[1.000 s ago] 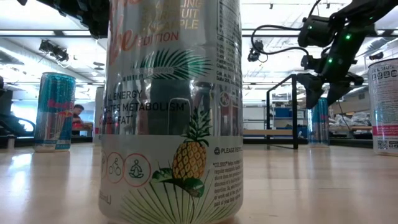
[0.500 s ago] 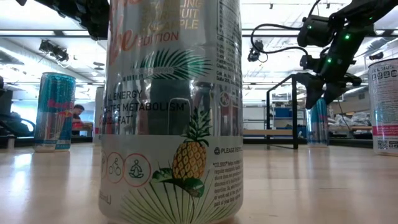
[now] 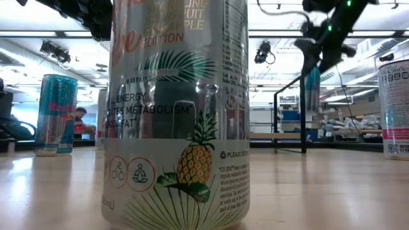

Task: Place canned beverage on shelf
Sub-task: Put the right blue soda can on the shelf

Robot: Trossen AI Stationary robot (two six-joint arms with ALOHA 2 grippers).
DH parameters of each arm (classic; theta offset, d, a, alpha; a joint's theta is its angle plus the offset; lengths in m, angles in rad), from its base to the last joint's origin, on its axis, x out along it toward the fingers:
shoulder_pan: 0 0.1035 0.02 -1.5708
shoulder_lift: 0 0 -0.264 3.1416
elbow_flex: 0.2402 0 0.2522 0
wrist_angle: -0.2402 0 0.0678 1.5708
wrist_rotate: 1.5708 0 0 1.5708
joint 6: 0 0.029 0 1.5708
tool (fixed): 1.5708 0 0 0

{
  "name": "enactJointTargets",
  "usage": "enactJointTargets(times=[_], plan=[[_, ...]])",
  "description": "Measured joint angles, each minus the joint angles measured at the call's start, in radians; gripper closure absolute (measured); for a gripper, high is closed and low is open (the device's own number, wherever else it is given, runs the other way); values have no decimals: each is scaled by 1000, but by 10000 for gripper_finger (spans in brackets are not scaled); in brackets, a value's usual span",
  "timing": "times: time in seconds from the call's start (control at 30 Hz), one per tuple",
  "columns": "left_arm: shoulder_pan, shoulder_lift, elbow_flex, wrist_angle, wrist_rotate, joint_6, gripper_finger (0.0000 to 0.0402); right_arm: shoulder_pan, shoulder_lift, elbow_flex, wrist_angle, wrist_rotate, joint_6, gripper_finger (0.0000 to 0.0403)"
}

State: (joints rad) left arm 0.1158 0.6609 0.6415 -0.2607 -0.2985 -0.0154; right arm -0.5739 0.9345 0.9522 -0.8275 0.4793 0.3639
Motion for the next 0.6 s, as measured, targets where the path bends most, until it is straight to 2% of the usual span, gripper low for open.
enactJointTargets(times=[0.33,0.6], plan=[[0,0,0,0,0,-1,83,0,38,250,21,53,-132,158],[0,0,0,0,0,-1,83,4,150,324,145,52,-179,158]])
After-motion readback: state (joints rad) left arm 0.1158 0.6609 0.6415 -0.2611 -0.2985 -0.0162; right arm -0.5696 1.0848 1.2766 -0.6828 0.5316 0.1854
